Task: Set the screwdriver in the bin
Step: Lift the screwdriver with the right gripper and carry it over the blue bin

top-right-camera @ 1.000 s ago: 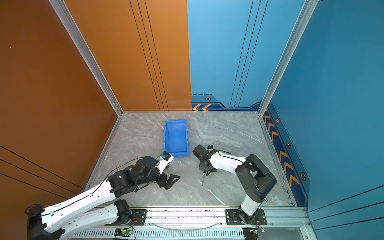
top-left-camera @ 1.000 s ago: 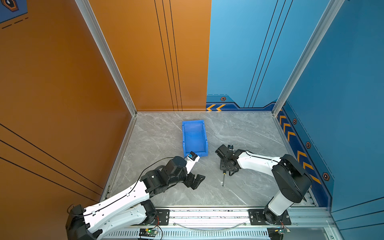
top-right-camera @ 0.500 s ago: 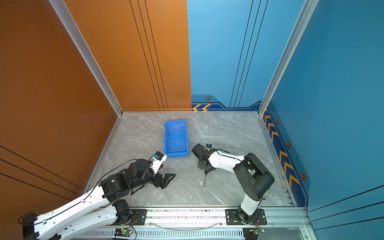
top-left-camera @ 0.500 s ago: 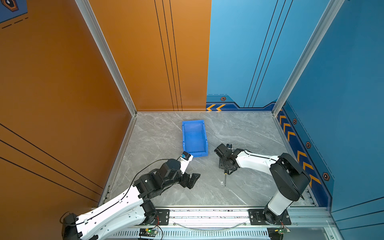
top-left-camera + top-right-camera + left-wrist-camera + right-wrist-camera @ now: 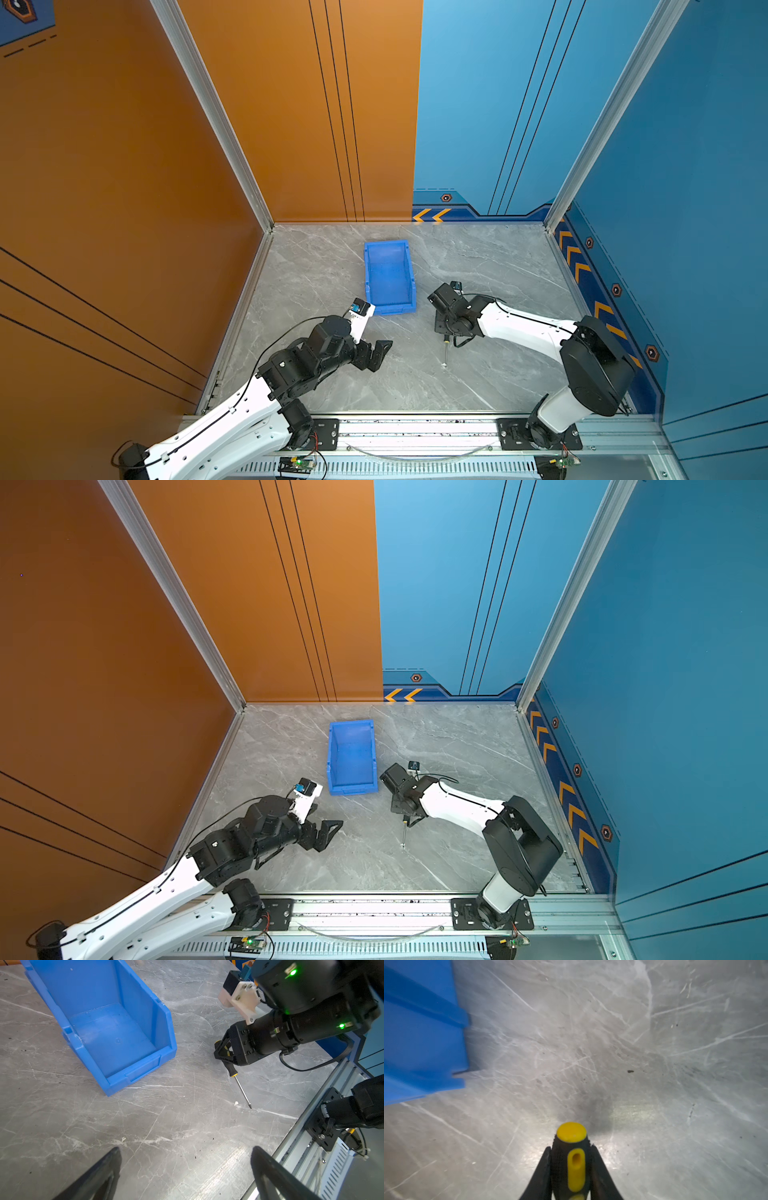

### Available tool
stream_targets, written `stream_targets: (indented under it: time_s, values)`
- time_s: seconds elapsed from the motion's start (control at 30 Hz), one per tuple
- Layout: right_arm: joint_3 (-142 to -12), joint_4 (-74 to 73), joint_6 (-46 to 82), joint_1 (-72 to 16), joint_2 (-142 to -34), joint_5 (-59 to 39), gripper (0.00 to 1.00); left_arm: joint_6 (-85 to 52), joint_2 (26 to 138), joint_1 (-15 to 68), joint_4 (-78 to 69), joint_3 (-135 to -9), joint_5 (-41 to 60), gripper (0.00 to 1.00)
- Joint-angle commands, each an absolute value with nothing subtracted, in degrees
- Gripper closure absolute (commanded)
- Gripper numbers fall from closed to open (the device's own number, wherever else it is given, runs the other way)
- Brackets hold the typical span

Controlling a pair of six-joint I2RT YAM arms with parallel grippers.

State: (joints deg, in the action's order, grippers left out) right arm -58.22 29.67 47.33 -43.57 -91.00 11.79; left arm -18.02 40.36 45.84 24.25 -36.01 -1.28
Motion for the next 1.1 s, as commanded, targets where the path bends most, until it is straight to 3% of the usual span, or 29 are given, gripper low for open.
stream_targets:
  time_s: [0.0, 0.43, 1.07]
  values:
    - [-62.5, 32.3, 45.9, -44.2, -88.5, 13.2, 0.97, -17.8, 39.7, 44.9, 25.7, -35.7, -0.5, 0.02]
    - [-86.4, 36.3, 39.6, -45.3, -96.4, 12.9, 1.00, -19.0, 39.4, 41.9, 25.6, -35.5, -2.7, 0.02]
    - [-120.5, 38.1, 33.2, -42.4, -125.2, 8.6, 1.00, -21.3, 39.3, 40.3, 28.5, -36.9, -6.5, 0.02]
